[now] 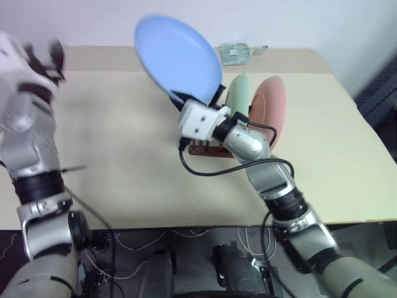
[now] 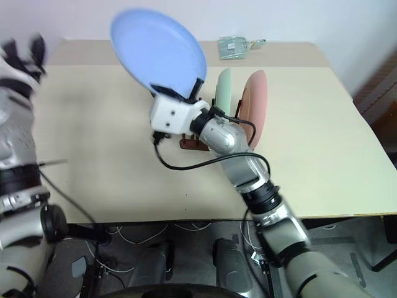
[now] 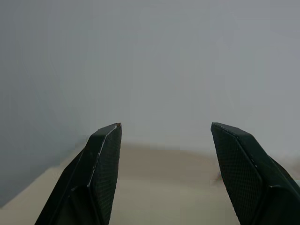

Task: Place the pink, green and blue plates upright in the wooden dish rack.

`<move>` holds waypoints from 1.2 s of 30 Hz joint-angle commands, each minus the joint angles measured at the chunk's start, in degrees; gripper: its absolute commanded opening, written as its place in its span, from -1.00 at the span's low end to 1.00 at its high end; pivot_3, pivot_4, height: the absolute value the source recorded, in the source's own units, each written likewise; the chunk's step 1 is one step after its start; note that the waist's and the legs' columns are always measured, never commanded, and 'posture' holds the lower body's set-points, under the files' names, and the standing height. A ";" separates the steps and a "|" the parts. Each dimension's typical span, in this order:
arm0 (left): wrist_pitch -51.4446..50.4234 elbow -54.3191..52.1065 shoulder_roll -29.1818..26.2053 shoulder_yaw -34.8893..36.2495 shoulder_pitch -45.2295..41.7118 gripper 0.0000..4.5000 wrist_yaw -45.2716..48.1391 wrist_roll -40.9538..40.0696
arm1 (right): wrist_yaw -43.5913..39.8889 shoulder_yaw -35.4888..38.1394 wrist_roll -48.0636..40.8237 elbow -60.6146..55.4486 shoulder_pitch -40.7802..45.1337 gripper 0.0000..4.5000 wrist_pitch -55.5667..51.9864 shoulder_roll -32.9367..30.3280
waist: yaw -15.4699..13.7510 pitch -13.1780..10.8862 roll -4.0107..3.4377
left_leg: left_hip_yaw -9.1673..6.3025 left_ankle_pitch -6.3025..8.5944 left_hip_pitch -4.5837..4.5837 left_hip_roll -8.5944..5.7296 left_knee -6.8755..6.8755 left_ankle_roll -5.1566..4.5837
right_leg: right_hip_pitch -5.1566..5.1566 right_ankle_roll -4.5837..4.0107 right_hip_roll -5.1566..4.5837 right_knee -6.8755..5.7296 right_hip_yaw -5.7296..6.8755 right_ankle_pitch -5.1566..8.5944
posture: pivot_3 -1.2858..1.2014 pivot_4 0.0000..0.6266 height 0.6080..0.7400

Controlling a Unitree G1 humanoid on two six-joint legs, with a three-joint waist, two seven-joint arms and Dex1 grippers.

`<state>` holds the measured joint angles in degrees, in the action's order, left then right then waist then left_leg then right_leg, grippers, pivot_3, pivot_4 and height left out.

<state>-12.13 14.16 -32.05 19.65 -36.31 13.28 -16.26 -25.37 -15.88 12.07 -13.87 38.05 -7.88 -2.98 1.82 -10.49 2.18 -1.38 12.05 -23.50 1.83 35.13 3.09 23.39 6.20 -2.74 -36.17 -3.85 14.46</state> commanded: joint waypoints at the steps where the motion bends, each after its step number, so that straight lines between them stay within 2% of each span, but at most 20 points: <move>1: 8.45 -0.36 1.66 -9.41 5.45 0.37 6.35 6.48 | 0.59 4.26 -14.55 -10.48 -2.77 -1.00 -10.87 6.97 | -0.53 0.03 0.08 | 0.02 0.00 -0.04 -0.01 0.02 0.00 | 0.01 -0.01 -0.02 0.04 0.01 -0.01 | 0.03 -0.52 0.88; 5: 10.70 -3.41 4.43 -14.09 10.54 0.37 13.72 5.04 | 4.21 7.45 -24.06 -14.62 -5.92 -1.00 -20.87 12.81 | -1.07 0.06 0.16 | 0.02 -0.01 -0.11 0.02 0.11 0.01 | 0.03 -0.35 -0.04 0.12 0.03 0.04 | 0.03 -0.52 0.88; 11: 9.48 -8.56 4.36 -17.20 15.35 0.37 22.04 3.15 | 10.76 8.78 -30.37 -18.36 -9.06 -1.00 -27.78 13.99 | -0.40 0.02 0.06 | 0.14 -0.01 -0.08 0.07 -0.04 0.01 | 0.20 -0.45 -0.11 0.09 -0.01 0.04 | 0.03 -0.52 0.88; 21: 6.17 -12.20 4.11 -17.29 16.40 0.37 25.09 2.17 | 20.05 9.62 -37.41 -20.88 -11.13 -1.00 -31.75 15.05 | -0.32 0.02 0.05 | 0.12 -0.01 -0.08 0.12 -0.03 -0.01 | 0.21 -0.43 -0.01 0.07 -0.01 0.04 | 0.03 -0.52 0.88; 29: 4.52 -13.80 4.16 -17.78 16.30 0.37 26.96 2.34 | 28.63 12.69 -42.38 -18.95 -11.18 -1.00 -32.27 16.54 | -0.27 0.02 0.05 | 0.12 -0.01 -0.09 0.12 -0.03 -0.01 | 0.22 -0.43 0.01 0.08 -0.02 0.05 | 0.03 -0.52 0.88; 36: 3.41 -15.42 3.99 -19.26 16.72 0.37 29.87 2.01 | 33.01 15.34 -46.22 -15.11 -8.57 -1.00 -33.26 14.98 | -0.36 0.01 0.05 | 0.12 -0.02 -0.09 0.12 -0.02 -0.01 | 0.19 -0.44 0.01 0.10 -0.02 0.05 | 0.03 -0.52 0.88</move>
<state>-8.61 1.39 -27.47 0.66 -19.83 42.18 -13.22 6.69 -1.83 -32.55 -28.43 26.86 -41.13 8.44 1.46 -10.47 2.22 -1.26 12.03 -23.59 1.94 35.10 3.08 23.58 5.76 -2.73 -36.07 -3.87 14.51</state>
